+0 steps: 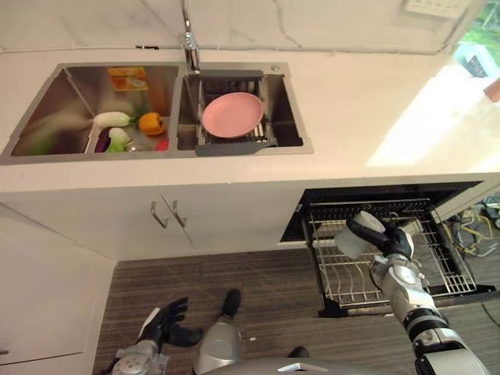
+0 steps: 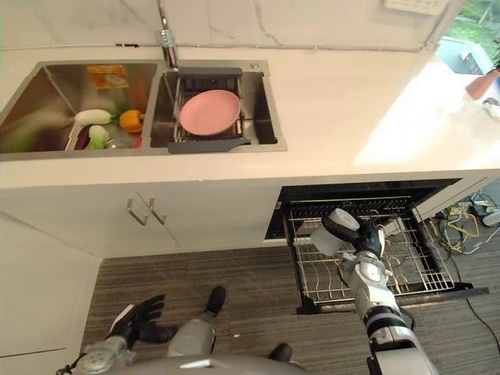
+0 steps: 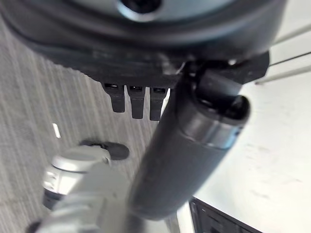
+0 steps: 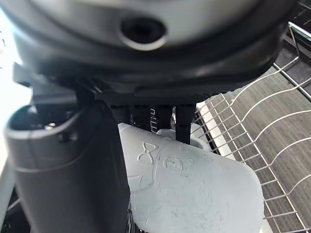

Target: Place the dishes in the dishwasher.

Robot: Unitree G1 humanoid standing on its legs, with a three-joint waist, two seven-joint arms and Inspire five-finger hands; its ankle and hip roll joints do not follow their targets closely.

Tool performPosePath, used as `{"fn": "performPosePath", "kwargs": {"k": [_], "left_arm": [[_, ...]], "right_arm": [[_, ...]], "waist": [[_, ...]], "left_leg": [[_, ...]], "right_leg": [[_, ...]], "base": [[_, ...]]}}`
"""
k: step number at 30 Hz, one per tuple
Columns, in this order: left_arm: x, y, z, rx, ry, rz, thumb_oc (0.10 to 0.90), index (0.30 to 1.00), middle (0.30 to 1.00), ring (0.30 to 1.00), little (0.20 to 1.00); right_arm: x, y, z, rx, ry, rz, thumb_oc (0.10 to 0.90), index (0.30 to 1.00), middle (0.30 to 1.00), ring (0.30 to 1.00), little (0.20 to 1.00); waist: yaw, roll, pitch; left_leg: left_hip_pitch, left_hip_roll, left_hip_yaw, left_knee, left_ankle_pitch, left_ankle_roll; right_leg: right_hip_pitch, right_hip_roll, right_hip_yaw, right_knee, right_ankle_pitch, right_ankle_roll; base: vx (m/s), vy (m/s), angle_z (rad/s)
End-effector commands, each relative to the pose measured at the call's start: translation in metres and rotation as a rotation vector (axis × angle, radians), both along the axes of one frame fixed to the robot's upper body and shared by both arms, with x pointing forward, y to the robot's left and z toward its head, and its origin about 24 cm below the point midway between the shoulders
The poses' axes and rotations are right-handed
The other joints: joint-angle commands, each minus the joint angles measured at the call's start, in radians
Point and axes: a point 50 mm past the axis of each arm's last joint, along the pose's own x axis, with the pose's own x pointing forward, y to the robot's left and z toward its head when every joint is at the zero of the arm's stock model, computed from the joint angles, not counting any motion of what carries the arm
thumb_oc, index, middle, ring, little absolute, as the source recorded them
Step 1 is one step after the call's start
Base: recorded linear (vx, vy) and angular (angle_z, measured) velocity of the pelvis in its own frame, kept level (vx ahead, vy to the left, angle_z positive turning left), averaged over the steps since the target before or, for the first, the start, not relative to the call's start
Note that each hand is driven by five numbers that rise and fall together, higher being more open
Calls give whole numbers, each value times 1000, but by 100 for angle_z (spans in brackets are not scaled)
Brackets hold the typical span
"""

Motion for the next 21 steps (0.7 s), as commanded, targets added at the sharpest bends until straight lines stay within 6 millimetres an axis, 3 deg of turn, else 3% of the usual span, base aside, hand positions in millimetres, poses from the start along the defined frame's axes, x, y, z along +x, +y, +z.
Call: {"fn": "performPosePath", "kwargs": {"k": [1, 2, 3, 4, 5, 10, 11, 12, 17, 21], "left_arm": [[-1, 6, -5, 104, 26, -41, 800, 900, 900, 900, 900], [0, 5, -6, 104, 23, -44, 800, 900, 900, 900, 900], [0, 5, -6, 104, 23, -42, 800, 900, 900, 900, 900], [-25, 8, -19, 123, 140, 19, 800, 900, 900, 900, 900], [-31, 7, -21, 114, 163, 44, 800, 900, 900, 900, 900], [-49, -2, -30, 82, 233, 80, 800, 900, 900, 900, 900], [-48, -2, -30, 82, 232, 77, 800, 900, 900, 900, 900], [-49, -2, -30, 82, 233, 79, 800, 900, 900, 900, 900], [-61, -9, -40, 89, 353, 96, 800, 900, 900, 900, 900], [-67, -14, -43, 73, 387, 114, 800, 900, 900, 900, 900]], "right_arm": [[21, -54, 56, -257, -113, -80, 400, 300, 300, 300, 300], [21, -55, 56, -258, -115, -82, 400, 300, 300, 300, 300], [21, -55, 57, -259, -115, -80, 400, 300, 300, 300, 300], [10, -59, 38, -271, -5, -86, 485, 427, 427, 427, 427], [6, -60, 31, -278, 41, -75, 800, 900, 900, 900, 900], [-1, -64, 25, -392, 139, -25, 800, 900, 900, 900, 900], [-1, -64, 25, -393, 139, -29, 800, 900, 900, 900, 900], [-1, -64, 25, -393, 139, -26, 800, 900, 900, 900, 900], [11, -39, 30, -328, 17, -10, 800, 900, 900, 900, 900], [19, -11, 56, -356, -179, 129, 800, 900, 900, 900, 900]], "waist": [[12, 16, 7], [14, 20, 13], [10, 17, 8], [12, 33, 12], [13, 36, 12], [-1, 50, 6], [2, 53, 11], [-2, 50, 6], [-29, 54, -5], [-57, 48, -19]], "left_leg": [[60, 1, 11, 14, -128, -34], [49, -7, 13, 17, -104, -26], [58, 0, 9, 14, -125, -32], [56, 2, 10, 14, -122, -38], [55, 3, 9, 14, -120, -39], [59, 6, 8, 14, -120, -41], [49, -2, 9, 16, -96, -32], [58, 5, 6, 14, -117, -39], [65, 9, 28, 15, -101, -32], [84, 24, 50, 14, -107, -34]], "right_leg": [[-9, -44, 30, 67, -108, 28], [-20, -54, 11, 72, -83, 24], [-11, -45, 28, 67, -105, 28], [-9, -45, 22, 69, -110, 26], [-8, -45, 20, 69, -112, 26], [-1, -43, 20, 67, -116, 23], [-11, -53, 2, 71, -91, 20], [-2, -45, 19, 66, -113, 24], [-11, -47, 21, 68, -95, 13], [-9, -40, 45, 69, -102, 6]], "base": [[-43, 2, 23], [-32, 4, 23], [-29, 2, 18], [50, -69, 13], [-29, -9, 16], [-18, 5, 5], [0, 0, 0], [-84, 63, 0], [-14, 3, -2], [11, -27, -13]]}}
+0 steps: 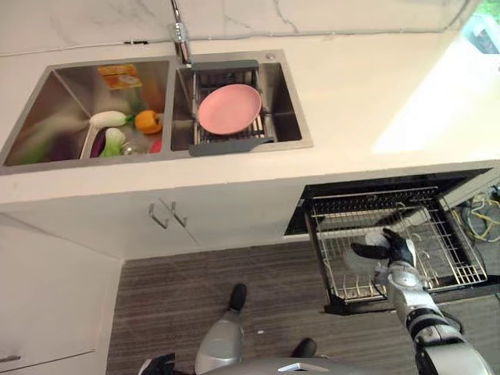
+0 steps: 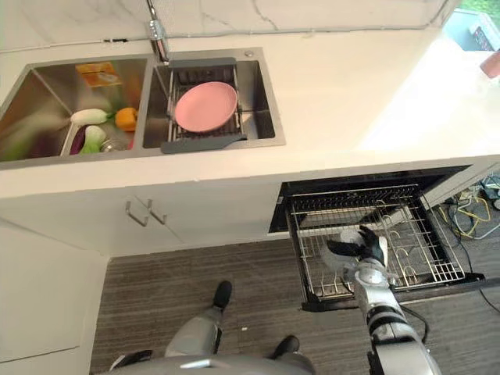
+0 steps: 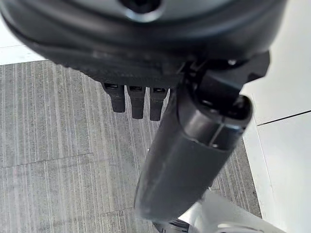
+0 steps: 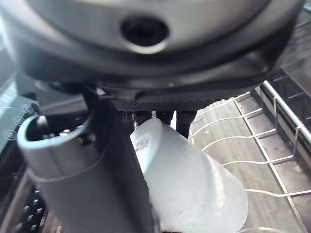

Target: Place the dishes in the dishwasher.

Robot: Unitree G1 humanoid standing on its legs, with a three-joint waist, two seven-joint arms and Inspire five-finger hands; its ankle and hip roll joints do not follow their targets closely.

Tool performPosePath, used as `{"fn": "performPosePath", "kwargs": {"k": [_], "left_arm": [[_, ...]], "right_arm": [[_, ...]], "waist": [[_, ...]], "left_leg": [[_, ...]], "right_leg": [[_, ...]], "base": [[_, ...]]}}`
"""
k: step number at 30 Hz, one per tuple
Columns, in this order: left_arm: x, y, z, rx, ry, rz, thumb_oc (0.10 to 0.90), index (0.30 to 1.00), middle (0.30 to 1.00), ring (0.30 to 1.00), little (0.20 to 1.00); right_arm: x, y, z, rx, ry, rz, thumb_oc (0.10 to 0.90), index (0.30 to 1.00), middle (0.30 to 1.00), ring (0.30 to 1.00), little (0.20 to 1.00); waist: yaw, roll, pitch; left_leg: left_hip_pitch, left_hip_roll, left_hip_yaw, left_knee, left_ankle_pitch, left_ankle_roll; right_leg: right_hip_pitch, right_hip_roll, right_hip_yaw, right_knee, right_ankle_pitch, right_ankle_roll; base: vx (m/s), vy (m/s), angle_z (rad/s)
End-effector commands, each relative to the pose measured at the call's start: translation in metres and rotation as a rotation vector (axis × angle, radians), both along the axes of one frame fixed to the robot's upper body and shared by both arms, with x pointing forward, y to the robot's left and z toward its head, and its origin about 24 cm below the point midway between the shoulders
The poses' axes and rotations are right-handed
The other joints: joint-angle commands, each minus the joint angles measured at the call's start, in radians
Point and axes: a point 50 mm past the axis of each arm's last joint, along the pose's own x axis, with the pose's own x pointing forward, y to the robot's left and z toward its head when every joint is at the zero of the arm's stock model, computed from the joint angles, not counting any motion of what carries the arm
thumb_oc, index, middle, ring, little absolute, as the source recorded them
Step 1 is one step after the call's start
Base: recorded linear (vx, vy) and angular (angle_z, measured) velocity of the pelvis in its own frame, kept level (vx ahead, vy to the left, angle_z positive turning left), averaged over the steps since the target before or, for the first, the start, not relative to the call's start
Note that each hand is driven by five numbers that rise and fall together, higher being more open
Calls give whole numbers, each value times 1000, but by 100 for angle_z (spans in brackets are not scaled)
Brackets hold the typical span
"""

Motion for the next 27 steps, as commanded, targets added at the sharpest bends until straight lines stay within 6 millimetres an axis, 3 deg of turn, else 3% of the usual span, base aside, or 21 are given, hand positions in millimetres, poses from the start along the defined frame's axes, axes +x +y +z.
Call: {"fn": "performPosePath", "kwargs": {"k": [1, 4, 10, 14, 18, 21, 23, 27], "left_arm": [[-20, -1, -4, 23, 107, -38, 800, 900, 900, 900, 900], [-23, -2, -5, 27, 122, -36, 800, 900, 900, 900, 900], [-27, -5, -6, 17, 131, -10, 800, 900, 900, 900, 900], [-27, -7, -6, 6, 125, -16, 800, 900, 900, 900, 900], [-28, -7, -6, -9, 124, -49, 800, 900, 900, 900, 900], [-26, -4, -5, 11, 121, -54, 800, 900, 900, 900, 900], [-25, -5, -6, 18, 122, -67, 800, 900, 900, 900, 900], [-24, -8, -6, 19, 113, -66, 800, 900, 900, 900, 900]], "right_arm": [[25, -3, 70, -161, -337, 149, 800, 900, 900, 900, 900], [23, 5, 78, -170, -390, 187, 800, 900, 900, 900, 900], [13, 10, 71, -212, -347, 241, 800, 900, 900, 900, 900], [7, 9, 51, -245, -220, 277, 800, 900, 900, 900, 900], [-4, -4, 10, -327, 94, 394, 800, 900, 900, 900, 900], [3, -7, 18, -519, 132, 454, 800, 900, 900, 900, 900], [-5, -6, 0, -449, 194, 402, 800, 900, 900, 900, 900], [0, -1, 4, -491, 153, 407, 800, 900, 900, 900, 900]], "waist": [[-8, 11, -67], [-18, 8, -76], [-38, -4, -100], [-45, -9, -110], [-34, -14, -102], [-31, -10, -101], [-27, -2, -101], [-26, 5, -100]], "left_leg": [[75, 50, 73, 14, -109, -40], [87, 58, 87, 14, -114, -39], [120, 81, 119, 18, -119, -32], [133, 95, 128, 21, -120, -34], [144, 104, 125, 26, -118, -40], [144, 105, 121, 26, -117, -41], [147, 103, 119, 26, -119, -40], [149, 97, 116, 25, -124, -38]], "right_leg": [[-39, -17, 71, 68, -94, 0], [-40, -11, 90, 66, -95, -3], [-43, 12, 143, 62, -101, -15], [-42, 32, 169, 57, -109, -25], [-29, 47, 178, 49, -115, -34], [-22, 49, 174, 45, -115, -34], [-18, 50, 172, 45, -116, -35], [-13, 46, 169, 47, -117, -34]], "base": [[8, -40, -35], [4, -32, -29], [7, -41, -33], [4, -53, -26], [0, -63, -15], [3, -25, -3], [24, -8, 9], [29, 7, 8]]}}
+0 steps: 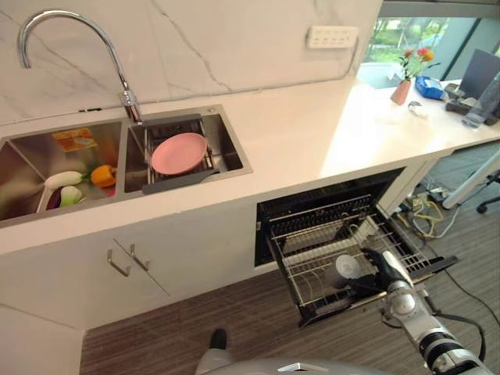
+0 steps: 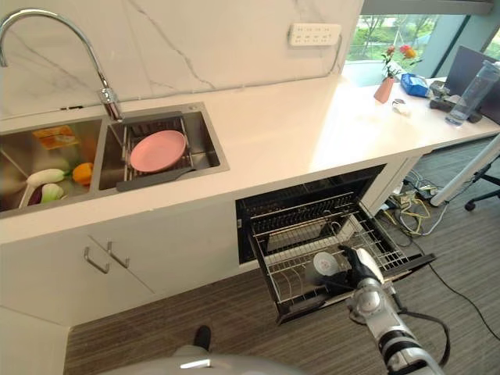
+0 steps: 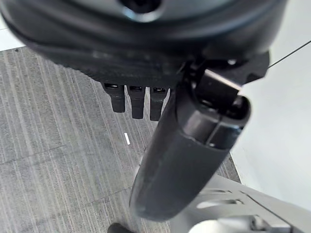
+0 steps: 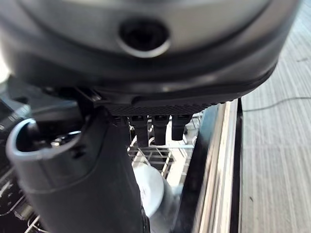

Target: Place the dishes in the dishwasher.

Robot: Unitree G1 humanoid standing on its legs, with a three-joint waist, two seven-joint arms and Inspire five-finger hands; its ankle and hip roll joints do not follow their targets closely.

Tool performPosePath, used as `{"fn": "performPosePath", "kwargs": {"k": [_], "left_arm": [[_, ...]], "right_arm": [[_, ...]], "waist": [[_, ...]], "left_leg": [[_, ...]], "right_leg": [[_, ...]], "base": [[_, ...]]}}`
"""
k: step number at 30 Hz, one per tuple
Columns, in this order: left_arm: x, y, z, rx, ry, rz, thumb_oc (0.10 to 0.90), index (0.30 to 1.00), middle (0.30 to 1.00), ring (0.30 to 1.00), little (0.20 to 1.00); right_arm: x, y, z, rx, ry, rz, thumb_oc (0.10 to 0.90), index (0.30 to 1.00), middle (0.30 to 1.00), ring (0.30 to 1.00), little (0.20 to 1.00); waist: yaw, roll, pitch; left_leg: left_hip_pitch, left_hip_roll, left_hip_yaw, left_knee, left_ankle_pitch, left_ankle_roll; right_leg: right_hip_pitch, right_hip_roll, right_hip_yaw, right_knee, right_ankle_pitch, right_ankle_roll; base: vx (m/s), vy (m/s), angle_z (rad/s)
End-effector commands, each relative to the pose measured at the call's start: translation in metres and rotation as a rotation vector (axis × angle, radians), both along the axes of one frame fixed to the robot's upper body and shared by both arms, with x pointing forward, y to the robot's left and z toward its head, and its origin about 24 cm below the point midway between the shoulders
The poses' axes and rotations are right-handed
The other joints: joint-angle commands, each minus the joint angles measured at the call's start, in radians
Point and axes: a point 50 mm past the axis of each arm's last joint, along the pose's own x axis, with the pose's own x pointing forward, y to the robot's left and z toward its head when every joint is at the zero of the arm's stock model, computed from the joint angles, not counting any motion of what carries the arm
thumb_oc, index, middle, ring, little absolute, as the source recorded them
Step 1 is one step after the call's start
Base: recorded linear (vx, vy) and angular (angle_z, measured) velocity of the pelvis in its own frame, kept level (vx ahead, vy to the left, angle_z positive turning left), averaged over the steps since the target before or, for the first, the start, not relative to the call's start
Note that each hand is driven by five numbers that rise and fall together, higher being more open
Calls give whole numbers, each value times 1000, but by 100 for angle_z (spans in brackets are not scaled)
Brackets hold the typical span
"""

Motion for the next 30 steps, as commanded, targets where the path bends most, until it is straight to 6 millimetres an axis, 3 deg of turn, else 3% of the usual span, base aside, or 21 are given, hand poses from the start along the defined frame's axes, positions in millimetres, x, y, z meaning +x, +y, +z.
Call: {"fn": "performPosePath", "kwargs": {"k": [1, 7, 13, 17, 19, 20, 22, 23, 24, 25, 26, 30], "left_arm": [[15, 3, 1, 38, -16, -92, 800, 900, 900, 900, 900], [15, 0, 0, 41, -26, -83, 800, 900, 900, 900, 900], [10, -3, -1, 44, -15, -42, 800, 900, 900, 900, 900], [5, -5, -2, 57, -8, 17, 800, 900, 900, 900, 900], [7, -3, -1, 68, -16, 66, 800, 900, 900, 900, 900], [14, -2, -1, 79, -37, 88, 800, 900, 900, 900, 900], [28, 1, 1, 93, -80, 106, 800, 900, 900, 900, 900], [27, 1, 1, 98, -78, 103, 800, 900, 900, 900, 900], [24, 0, 0, 103, -66, 105, 800, 900, 900, 900, 900], [15, 0, -1, 114, -33, 108, 800, 900, 900, 900, 900], [15, 0, -1, 113, -33, 107, 800, 900, 900, 900, 900], [15, -1, -2, 129, -6, 90, 800, 900, 900, 900, 900]], "right_arm": [[45, 2, 42, -52, -241, 34, 800, 900, 900, 900, 900], [46, 5, 46, -55, -305, 2, 800, 900, 900, 900, 900], [41, 13, 49, 55, -406, -98, 800, 900, 900, 900, 900], [36, 23, 67, 158, -589, -158, 800, 900, 900, 900, 900], [30, 22, 80, 196, -684, -189, 800, 900, 900, 900, 900], [27, 16, 89, 189, -736, -205, 800, 900, 900, 900, 900], [23, 8, 105, 165, -812, -219, 800, 900, 900, 900, 900], [23, 8, 111, 166, -840, -219, 800, 900, 900, 900, 900], [23, 8, 119, 164, -874, -202, 800, 900, 900, 900, 900], [21, 7, 130, 168, -914, -176, 800, 900, 900, 900, 900], [21, 7, 131, 167, -913, -177, 800, 900, 900, 900, 900], [15, 0, 162, 193, -1082, -192, 800, 900, 900, 900, 900]], "waist": [[11, -13, 38], [12, -7, 37], [8, -2, 33], [-7, 1, 37], [-21, -7, 58], [-36, -16, 78], [-79, -21, 77], [-85, -17, 78], [-86, -7, 80], [-87, 2, 82], [-87, 2, 82], [-111, 16, 78]], "left_leg": [[36, -25, -7, 30, -79, 28], [43, -33, -7, 30, -89, 33], [58, -32, -10, 30, -103, 35], [52, -33, -12, 41, -103, 38], [-10, -37, 4, 137, -114, 30], [-66, -38, 59, 204, -115, 21], [-126, 41, 227, 286, -125, 13], [-129, 77, 270, 297, -114, 12], [-116, 101, 276, 290, -114, 1], [-103, 128, 246, 232, -65, -11], [-99, 127, 247, 225, -60, -11], [-73, 188, 148, 131, -20, -39]], "right_leg": [[-44, -46, 28, 48, -85, 18], [-41, -53, 27, 54, -85, 22], [-30, -51, 33, 60, -97, 18], [-40, -53, 39, 70, -99, 17], [-51, -67, 41, 79, -103, 15], [-52, -80, 28, 82, -106, 14], [-59, -104, -2, 84, -122, 22], [-62, -112, -9, 85, -115, 27], [-57, -112, 2, 85, -115, 35], [-59, -133, 5, 91, -90, 50], [-58, -134, 5, 90, -89, 51], [-61, -186, 25, 109, -76, 94]], "base": [[26, 19, 7], [19, 13, 1], [36, 8, 0], [10, 0, 0], [-104, 5, -1], [-196, 57, 7], [-95, 112, 47], [29, 169, 97], [11, 351, 66], [32, 285, 33], [37, 329, -11], [75, 379, -10]]}}
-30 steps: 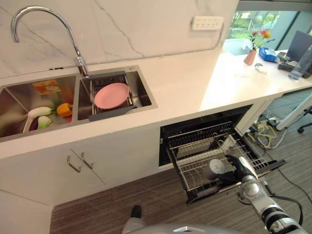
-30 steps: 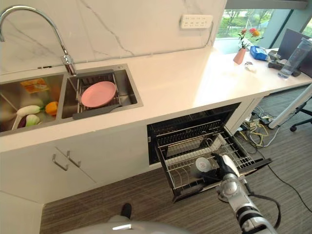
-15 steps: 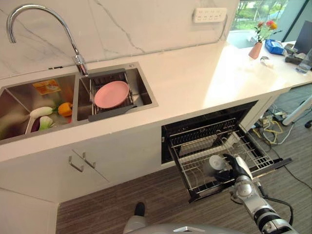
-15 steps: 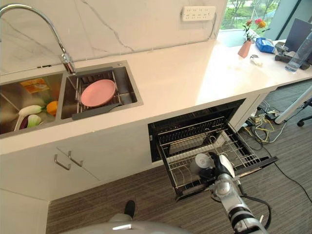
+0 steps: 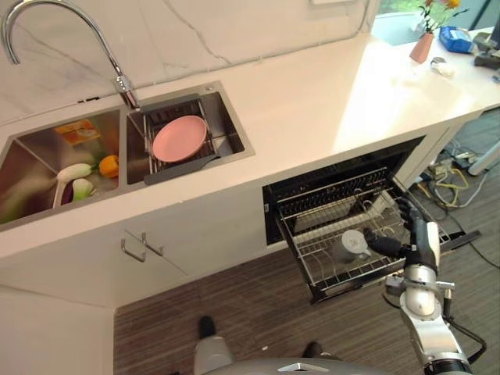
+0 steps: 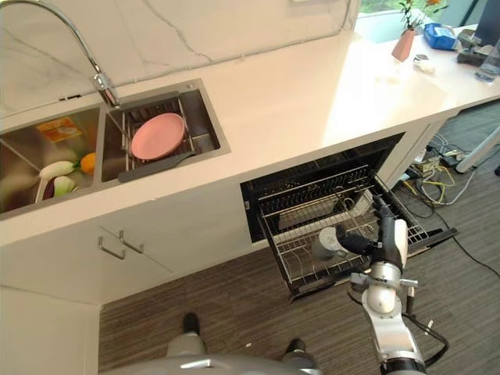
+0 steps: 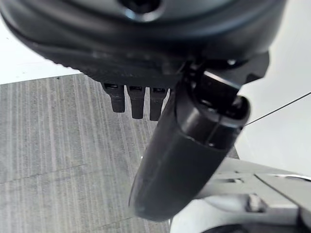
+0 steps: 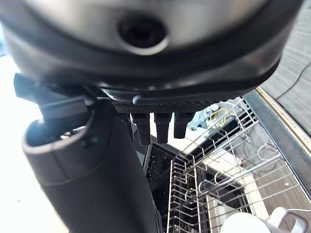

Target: Place the dishes in the dishwasher.

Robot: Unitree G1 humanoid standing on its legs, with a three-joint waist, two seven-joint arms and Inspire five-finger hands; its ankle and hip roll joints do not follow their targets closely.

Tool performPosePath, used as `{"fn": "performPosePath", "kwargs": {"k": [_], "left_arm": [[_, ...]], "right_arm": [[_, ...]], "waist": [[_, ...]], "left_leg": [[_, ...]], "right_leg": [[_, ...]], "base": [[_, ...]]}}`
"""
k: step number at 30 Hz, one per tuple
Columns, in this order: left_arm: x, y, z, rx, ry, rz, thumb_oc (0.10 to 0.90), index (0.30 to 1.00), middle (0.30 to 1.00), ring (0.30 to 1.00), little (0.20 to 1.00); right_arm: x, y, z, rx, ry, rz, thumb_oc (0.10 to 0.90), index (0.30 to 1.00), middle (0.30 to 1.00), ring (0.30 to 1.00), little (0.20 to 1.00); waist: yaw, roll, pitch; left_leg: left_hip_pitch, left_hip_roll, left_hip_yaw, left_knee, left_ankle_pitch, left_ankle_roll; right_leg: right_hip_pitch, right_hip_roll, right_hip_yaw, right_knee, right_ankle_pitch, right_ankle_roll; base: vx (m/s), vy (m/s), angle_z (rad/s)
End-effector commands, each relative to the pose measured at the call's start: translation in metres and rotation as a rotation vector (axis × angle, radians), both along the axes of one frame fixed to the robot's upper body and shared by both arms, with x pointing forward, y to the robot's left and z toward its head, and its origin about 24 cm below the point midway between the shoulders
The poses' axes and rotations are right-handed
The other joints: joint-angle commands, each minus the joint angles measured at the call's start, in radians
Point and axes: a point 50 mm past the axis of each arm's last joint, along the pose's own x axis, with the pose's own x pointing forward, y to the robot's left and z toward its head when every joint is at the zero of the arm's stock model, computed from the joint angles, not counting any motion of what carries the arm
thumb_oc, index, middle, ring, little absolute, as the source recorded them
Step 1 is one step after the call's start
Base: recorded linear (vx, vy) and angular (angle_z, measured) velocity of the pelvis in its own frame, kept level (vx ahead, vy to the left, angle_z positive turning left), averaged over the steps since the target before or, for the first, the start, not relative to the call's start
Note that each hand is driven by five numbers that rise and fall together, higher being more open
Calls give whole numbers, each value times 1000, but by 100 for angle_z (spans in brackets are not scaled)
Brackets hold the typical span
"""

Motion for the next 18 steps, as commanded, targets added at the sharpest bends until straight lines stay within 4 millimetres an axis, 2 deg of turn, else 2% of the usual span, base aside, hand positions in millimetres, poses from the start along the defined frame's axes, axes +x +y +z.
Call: {"fn": "performPosePath", "kwargs": {"k": [1, 2, 3, 4, 5, 7, 9, 11, 12, 13, 14, 15, 16, 17, 18], "left_arm": [[-2, 17, 4, 83, 10, -51, 800, 900, 900, 900, 900], [1, 15, 4, 78, 6, -73, 800, 900, 900, 900, 900], [7, 11, 3, 76, 0, -139, 800, 900, 900, 900, 900], [10, 11, 4, 75, -11, -155, 800, 900, 900, 900, 900], [9, 11, 4, 75, -10, -156, 800, 900, 900, 900, 900], [12, 14, 5, 79, -23, -144, 800, 900, 900, 900, 900], [14, 23, 7, 103, -27, -127, 800, 900, 900, 900, 900], [9, 28, 8, 105, -12, -109, 800, 900, 900, 900, 900], [10, 28, 8, 105, -12, -109, 800, 900, 900, 900, 900], [-1, 33, 8, 91, 33, -97, 800, 900, 900, 900, 900], [-1, 33, 8, 91, 33, -97, 800, 900, 900, 900, 900], [-1, 34, 8, 91, 34, -88, 800, 900, 900, 900, 900], [-3, 32, 7, 74, 44, -79, 800, 900, 900, 900, 900], [-3, 32, 7, 73, 43, -79, 800, 900, 900, 900, 900], [-2, 30, 6, 69, 44, -77, 800, 900, 900, 900, 900]], "right_arm": [[11, -5, 74, -44, -416, 10, 800, 900, 900, 900, 900], [9, -8, 82, -37, -456, -9, 800, 900, 900, 900, 900], [5, -14, 93, -48, -519, -55, 800, 900, 900, 900, 900], [3, -15, 93, -53, -521, -65, 800, 900, 900, 900, 900], [3, -15, 93, -53, -520, -66, 800, 900, 900, 900, 900], [2, -13, 103, -54, -574, -70, 800, 900, 900, 900, 900], [2, -16, 111, -53, -626, -96, 800, 900, 900, 900, 900], [3, -10, 125, -18, -724, -80, 800, 900, 900, 900, 900], [3, -10, 125, -17, -724, -81, 800, 900, 900, 900, 900], [6, 4, 134, 64, -801, 18, 800, 900, 900, 900, 900], [6, 4, 134, 64, -801, 18, 800, 900, 900, 900, 900], [7, 7, 136, 83, -817, 55, 800, 900, 900, 900, 900], [8, 12, 138, 106, -825, 103, 800, 900, 900, 900, 900], [8, 12, 138, 107, -825, 103, 800, 900, 900, 900, 900], [10, 14, 138, 115, -823, 119, 800, 900, 900, 900, 900]], "waist": [[-8, -9, -13], [-14, -1, -21], [-23, 6, -36], [-21, 2, -45], [-20, -2, -46], [-16, -15, -42], [-10, -18, -36], [-8, -10, -27], [-7, -11, -27], [-19, -1, -13], [-18, -1, -13], [-24, -3, -9], [-20, -16, -9], [-22, -14, -6], [-26, -23, 0]], "left_leg": [[4, -19, 2, 27, -7, 85], [12, -21, 8, 11, -15, 84], [16, -47, 14, 1, -43, 87], [19, -76, 12, 9, -67, 94], [18, -81, 13, 12, -69, 97], [17, -160, 18, 53, -127, 148], [32, -215, 34, 63, -155, 193], [69, -255, 43, 55, -175, 239], [69, -256, 44, 55, -175, 239], [136, -295, 40, 22, -188, 274], [137, -294, 41, 21, -188, 274], [153, -305, 34, 12, -188, 275], [179, -324, 22, -10, -195, 272], [183, -321, 21, -12, -195, 271], [202, -332, 13, -21, -204, 267]], "right_leg": [[1, -137, 76, 79, -81, 102], [-7, -157, 77, 91, -76, 112], [-13, -206, 69, 102, -50, 134], [-14, -244, 66, 117, -25, 145], [-16, -250, 67, 118, -24, 148], [-42, -333, 106, 205, 29, 147], [-78, -383, 131, 311, 85, 139], [-114, -395, 147, 434, 89, 120], [-116, -396, 149, 436, 88, 120], [-191, -303, 185, 518, 28, 98], [-192, -303, 186, 519, 27, 98], [-210, -253, 199, 482, -5, 81], [-222, -211, 187, 393, -15, 80], [-215, -208, 184, 386, -13, 80], [-251, -191, 171, 317, 4, 84]], "base": [[44, 506, -5], [59, 676, 10], [110, 708, 16], [102, 541, 24], [117, 427, 28], [95, 477, 31], [95, 512, 2], [104, 437, -9], [234, 521, -8], [187, 367, -27], [265, 442, -32], [213, 121, -2], [215, 120, 20], [216, 44, 25], [135, -40, 19]]}}
